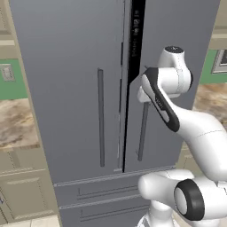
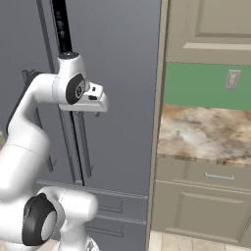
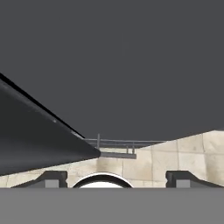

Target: Take the lemon wedge from the fridge and place it on the plate with fish on the dining counter.

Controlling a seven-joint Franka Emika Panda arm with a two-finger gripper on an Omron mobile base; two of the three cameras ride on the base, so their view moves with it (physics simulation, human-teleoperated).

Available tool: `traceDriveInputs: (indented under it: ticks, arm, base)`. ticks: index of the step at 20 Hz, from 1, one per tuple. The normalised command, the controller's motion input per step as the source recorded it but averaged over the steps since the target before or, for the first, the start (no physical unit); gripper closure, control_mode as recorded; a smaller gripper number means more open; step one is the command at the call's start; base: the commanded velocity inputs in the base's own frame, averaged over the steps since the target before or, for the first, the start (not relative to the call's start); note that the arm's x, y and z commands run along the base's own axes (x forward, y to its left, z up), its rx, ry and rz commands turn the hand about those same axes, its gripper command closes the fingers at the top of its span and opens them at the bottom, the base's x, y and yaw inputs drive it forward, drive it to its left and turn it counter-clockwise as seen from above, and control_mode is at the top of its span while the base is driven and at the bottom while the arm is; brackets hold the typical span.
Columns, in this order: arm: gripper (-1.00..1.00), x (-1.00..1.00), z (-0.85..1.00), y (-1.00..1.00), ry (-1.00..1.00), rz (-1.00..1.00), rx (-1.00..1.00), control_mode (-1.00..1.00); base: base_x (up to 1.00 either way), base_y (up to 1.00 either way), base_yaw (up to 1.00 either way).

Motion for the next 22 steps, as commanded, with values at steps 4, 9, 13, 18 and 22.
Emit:
traceDriveInputs:
  ticks: [4,9,13,18,22]
  arm:
    - [-1.00,-0.12,-0.08,0.12,0.00,0.00,0.00,1.00]
    - [-1.00,0.00,0.00,0.00,0.00,0.00,0.00,1.00]
    - [-1.00,0.00,0.00,0.00,0.00,0.00,0.00,1.00]
    - [-1.00,0.00,0.00,0.00,0.00,0.00,0.00,1.00]
    - [-1.00,0.00,0.00,0.00,0.00,0.00,0.00,1.00]
  base:
    - [-0.36,0.35,0.00]
    - [-0.17,0.47,0.00]
    - [-0.43,0.15,0.00]
    - [-0.57,0.17,0.00]
    - [-0.22,0.09,0.00]
